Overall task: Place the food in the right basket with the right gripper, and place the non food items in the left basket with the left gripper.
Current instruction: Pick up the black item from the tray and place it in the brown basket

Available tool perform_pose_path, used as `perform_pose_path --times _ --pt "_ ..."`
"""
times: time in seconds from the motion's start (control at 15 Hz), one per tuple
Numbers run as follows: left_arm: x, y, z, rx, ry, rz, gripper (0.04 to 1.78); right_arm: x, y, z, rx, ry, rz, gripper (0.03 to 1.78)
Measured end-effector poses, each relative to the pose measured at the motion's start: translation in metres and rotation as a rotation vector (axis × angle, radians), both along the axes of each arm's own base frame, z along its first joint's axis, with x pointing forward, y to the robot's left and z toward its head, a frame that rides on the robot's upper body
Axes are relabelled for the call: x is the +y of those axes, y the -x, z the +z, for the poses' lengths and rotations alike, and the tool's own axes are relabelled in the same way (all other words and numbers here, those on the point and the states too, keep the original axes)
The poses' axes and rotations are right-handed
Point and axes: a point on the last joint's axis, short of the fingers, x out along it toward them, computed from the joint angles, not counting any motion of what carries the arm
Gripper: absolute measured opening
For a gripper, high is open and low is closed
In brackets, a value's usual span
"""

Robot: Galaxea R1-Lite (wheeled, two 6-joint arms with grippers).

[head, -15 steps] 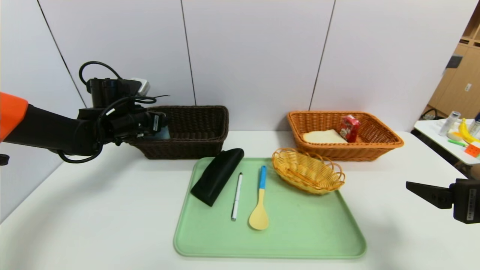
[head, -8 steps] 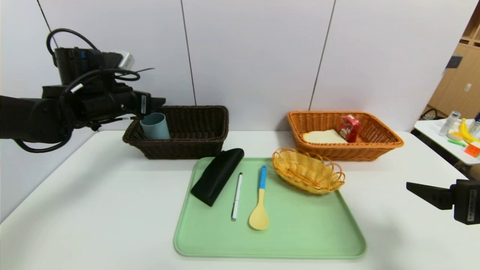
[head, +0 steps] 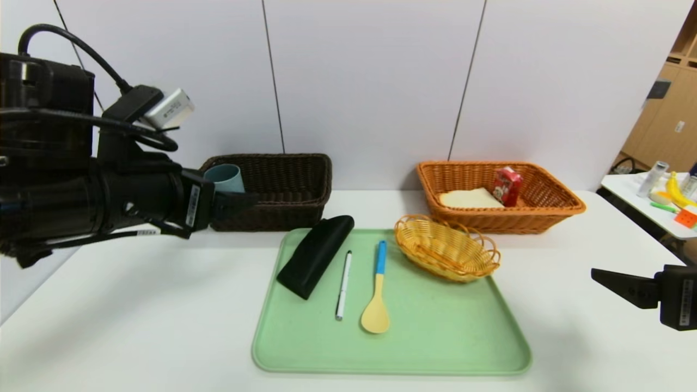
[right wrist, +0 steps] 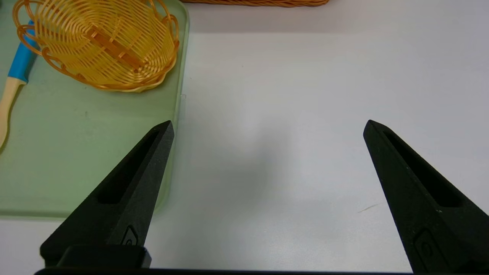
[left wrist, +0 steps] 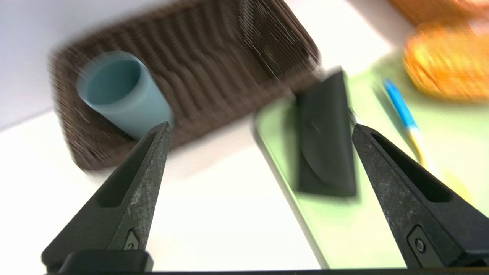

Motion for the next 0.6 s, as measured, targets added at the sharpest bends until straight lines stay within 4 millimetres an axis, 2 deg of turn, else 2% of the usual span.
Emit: perform_pose_path --times 0.13,0.27,0.6 --pt "-0.008 0.026 -0.005 0.086 -0.025 -0.038 1.67 0.0 0.001 0.0 -0.003 -0.001 0.002 1.71" --pt "-0.014 0.037 -0.011 0.159 -0.028 -0.06 1.67 0.0 0.002 0.0 -0.003 0.0 0.0 1.71" --pt "-0.033 0.02 -0.023 0.187 0.017 -0.055 1.69 -0.001 0.007 0.001 -0.02 -0.004 0.0 1.71"
